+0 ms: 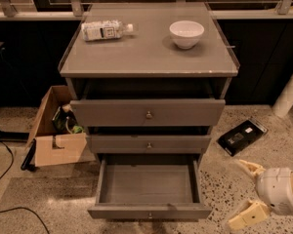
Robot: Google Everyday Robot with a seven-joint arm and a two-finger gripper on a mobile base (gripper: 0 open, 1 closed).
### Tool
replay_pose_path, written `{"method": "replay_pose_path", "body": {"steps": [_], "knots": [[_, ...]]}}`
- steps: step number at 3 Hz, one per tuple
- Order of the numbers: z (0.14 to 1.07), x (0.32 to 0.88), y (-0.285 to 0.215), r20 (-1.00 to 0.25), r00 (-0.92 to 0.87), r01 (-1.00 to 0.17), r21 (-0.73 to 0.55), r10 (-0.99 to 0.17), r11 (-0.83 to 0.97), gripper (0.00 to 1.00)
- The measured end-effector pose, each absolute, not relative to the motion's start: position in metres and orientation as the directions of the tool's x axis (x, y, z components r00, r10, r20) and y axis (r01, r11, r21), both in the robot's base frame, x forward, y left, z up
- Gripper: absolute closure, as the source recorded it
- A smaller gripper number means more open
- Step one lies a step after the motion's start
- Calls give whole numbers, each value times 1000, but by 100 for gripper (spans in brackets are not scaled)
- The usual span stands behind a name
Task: Close bottom drawer
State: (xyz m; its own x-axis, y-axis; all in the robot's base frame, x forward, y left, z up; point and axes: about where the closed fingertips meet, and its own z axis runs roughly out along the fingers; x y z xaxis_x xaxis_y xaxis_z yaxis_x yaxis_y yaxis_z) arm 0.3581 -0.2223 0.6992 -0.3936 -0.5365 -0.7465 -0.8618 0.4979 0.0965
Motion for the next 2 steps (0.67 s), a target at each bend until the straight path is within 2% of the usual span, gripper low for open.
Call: {"method": "replay_pose_path", "body": {"steps": [2], "knots": [[617, 351, -222, -724, -478, -820, 164, -498, 548, 0]]}}
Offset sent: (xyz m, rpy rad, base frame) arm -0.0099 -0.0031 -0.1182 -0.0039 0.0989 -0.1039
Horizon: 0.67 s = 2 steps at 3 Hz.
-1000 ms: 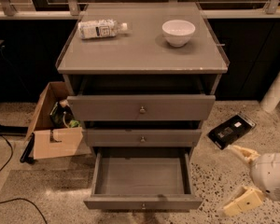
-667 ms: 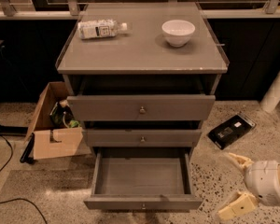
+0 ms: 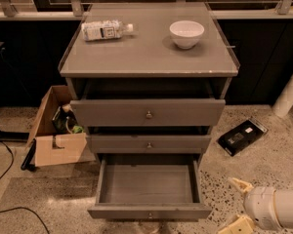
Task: Close bottom drawer
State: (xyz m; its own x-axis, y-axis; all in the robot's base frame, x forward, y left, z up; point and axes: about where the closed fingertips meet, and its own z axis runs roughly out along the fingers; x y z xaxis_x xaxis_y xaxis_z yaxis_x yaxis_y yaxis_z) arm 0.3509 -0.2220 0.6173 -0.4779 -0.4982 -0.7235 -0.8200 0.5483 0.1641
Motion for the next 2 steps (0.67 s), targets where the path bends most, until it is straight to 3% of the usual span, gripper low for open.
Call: {"method": "replay_pose_path", "body": {"steps": [2], "knots": [[559, 343, -221, -682, -531, -793, 192, -502, 578, 0]]}}
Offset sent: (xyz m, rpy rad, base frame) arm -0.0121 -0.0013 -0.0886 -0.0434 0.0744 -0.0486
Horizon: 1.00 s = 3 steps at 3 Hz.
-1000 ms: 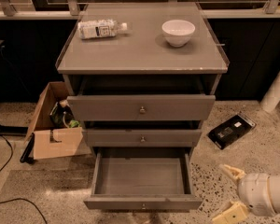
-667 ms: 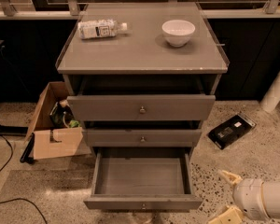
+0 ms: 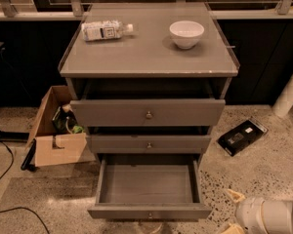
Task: Close bottom drawer
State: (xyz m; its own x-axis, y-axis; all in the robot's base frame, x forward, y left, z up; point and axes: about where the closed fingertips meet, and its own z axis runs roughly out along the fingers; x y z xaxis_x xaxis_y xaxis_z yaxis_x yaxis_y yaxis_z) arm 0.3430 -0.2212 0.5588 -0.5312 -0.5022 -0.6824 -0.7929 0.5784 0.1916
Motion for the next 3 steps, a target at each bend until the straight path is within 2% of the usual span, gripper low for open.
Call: {"method": "replay_pose_path", "body": {"steps": [3], "knots": [[520, 330, -215, -681, -473, -827, 123, -560, 549, 0]]}}
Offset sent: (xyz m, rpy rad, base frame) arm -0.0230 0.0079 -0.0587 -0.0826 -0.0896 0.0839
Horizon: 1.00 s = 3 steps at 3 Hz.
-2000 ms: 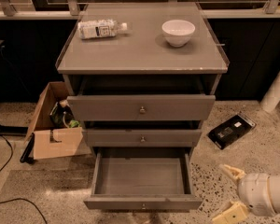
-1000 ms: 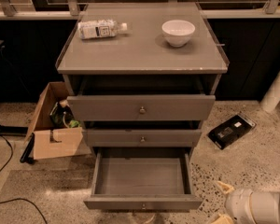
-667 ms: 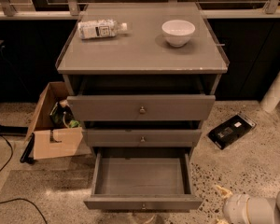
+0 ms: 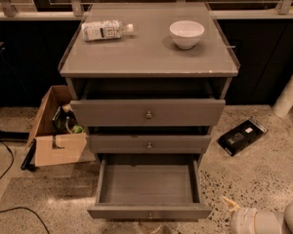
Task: Close bottom drawer
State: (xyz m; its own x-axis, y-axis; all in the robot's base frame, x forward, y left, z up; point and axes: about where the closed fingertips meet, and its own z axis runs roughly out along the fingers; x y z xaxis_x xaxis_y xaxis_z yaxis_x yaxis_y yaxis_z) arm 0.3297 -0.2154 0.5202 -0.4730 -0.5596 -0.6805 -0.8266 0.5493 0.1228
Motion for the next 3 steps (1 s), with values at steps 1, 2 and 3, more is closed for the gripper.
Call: {"method": "replay_pose_path", "body": {"steps": [1, 2, 3], "knots": [[520, 330, -215, -681, -473, -827, 123, -560, 549, 18], [520, 330, -215, -680, -473, -827, 123, -560, 549, 43], [510, 329, -212, -675, -480, -828, 138, -560, 543, 64]]}}
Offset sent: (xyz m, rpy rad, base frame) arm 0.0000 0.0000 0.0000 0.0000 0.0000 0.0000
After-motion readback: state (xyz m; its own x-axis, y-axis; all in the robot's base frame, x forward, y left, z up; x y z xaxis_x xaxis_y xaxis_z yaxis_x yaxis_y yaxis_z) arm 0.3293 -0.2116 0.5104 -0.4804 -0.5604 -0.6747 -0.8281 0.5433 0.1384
